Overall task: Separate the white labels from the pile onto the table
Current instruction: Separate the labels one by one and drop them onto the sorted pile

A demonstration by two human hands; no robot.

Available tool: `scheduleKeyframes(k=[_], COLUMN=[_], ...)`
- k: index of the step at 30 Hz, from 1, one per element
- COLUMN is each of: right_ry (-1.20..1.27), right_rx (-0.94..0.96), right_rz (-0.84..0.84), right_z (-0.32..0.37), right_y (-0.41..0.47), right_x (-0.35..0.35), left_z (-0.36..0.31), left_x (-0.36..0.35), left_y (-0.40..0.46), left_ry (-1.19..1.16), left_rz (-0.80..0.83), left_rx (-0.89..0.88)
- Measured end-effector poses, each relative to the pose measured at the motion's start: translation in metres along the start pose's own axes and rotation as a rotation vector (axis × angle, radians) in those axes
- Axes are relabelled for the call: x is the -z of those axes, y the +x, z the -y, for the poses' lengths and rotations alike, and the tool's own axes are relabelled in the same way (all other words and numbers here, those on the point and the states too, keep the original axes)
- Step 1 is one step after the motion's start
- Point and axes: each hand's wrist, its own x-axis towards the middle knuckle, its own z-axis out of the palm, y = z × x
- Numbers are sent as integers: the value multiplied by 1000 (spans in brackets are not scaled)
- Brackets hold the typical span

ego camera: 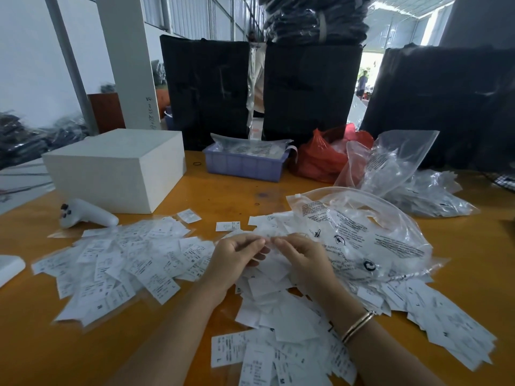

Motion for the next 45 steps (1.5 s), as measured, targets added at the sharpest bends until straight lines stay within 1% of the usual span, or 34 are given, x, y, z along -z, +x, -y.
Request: scheduleKeyframes(k=[2, 6, 11, 15, 17, 20, 22, 24, 27, 29, 31, 32, 36, 40, 42, 43, 45], right_ry=[-23, -17, -10, 89, 182, 281, 247, 223, 266, 286, 318, 340, 412, 653, 708, 729, 772], right_rx=[6, -57, -54, -93, -100, -104, -133, -166, -198, -214, -214, -217, -252, -281, -310, -308, -283], right_rz=[-16, -58, -42, -65, -72, -56, -27, -23, -49, -54, -47, -46, -97, -142, -141, -139, -149], right_z=[1, -4, -1, 2, 3, 4, 2, -2, -5, -6, -6, -6, -7, -10, -7, -6, -4], right_y=[0, 0, -2, -2, -1, -1, 0, 2, 5, 6, 5, 5, 6, 7, 6, 5, 4], right_x=[0, 0, -2, -1, 1, 2, 0, -1, 0, 0, 0, 0, 4, 8, 8, 8, 5], left_z=[-1, -2, 0, 2, 3, 3, 4, 6, 5, 2, -1, -1, -1, -1, -2, -3, -4], left_x=[-1, 1, 0, 0, 2, 1, 1, 1, -1, -1, 1, 2, 2, 2, 0, 0, -2], left_y=[-1, -1, -1, 1, 3, 4, 4, 4, 4, 3, 3, 3, 2, 2, 1, 0, -1], left_ry=[0, 24, 26, -39, -56, 31, 124, 151, 16, -115, -247, -261, -205, -144, -128, -85, 76], left_rz=[29, 37, 57, 14, -22, -17, 1, -1, -73, -140, -174, -186, -210, -188, -151, -136, -130], left_rx=[3, -25, 2, 54, 65, 28, -2, -20, 8, 31, 57, 60, 37, 36, 10, -21, -102])
